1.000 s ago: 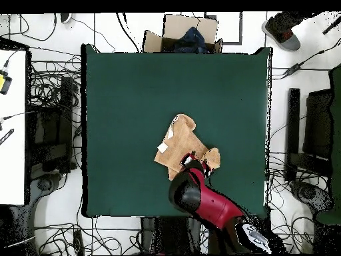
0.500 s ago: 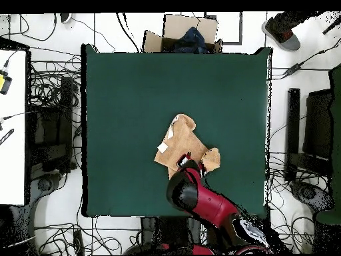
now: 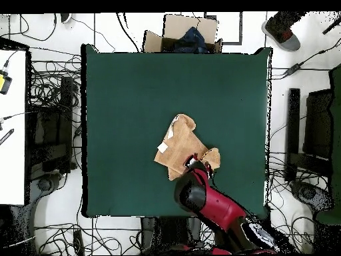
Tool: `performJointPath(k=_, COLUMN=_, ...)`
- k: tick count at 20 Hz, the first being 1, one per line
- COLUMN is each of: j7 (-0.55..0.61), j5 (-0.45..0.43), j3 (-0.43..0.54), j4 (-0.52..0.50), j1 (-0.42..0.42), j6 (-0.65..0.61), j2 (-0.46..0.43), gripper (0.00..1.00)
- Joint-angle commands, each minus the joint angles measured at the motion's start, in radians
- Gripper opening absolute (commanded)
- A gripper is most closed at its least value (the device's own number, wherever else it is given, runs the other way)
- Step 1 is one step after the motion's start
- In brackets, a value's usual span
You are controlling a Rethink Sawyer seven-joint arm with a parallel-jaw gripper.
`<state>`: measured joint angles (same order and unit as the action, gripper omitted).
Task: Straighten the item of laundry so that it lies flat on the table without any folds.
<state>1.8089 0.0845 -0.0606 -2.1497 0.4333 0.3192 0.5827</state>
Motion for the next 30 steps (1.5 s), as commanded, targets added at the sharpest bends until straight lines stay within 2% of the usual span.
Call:
performJointPath(k=1, j7=0.205, j5=-0.008, j3=0.075, j4=0.040, j1=0.029, j6=-0.010, j2=-0.026, gripper=1.00)
performJointPath(k=5, j7=0.216, j5=-0.001, j3=0.065, j4=0.036, j1=0.005, j6=0.036, j2=-0.057, gripper=1.00)
performJointPath(k=16, j7=0.243, j5=-0.013, j3=0.097, j4=0.079, j1=0.028, j6=0.117, j2=-0.159, gripper=1.00)
performJointPath(k=25, j7=0.213, j5=-0.024, j3=0.100, j4=0.107, j1=0.039, j6=0.125, j2=-0.182, gripper=1.00)
performJointPath(k=26, j7=0.220, j5=-0.032, j3=0.106, j4=0.108, j1=0.046, j6=0.138, j2=-0.186, gripper=0.00)
performJointPath(k=30, j7=0.196, j5=-0.060, j3=0.114, j4=0.124, j1=0.067, j6=0.117, j2=-0.172, gripper=0.00)
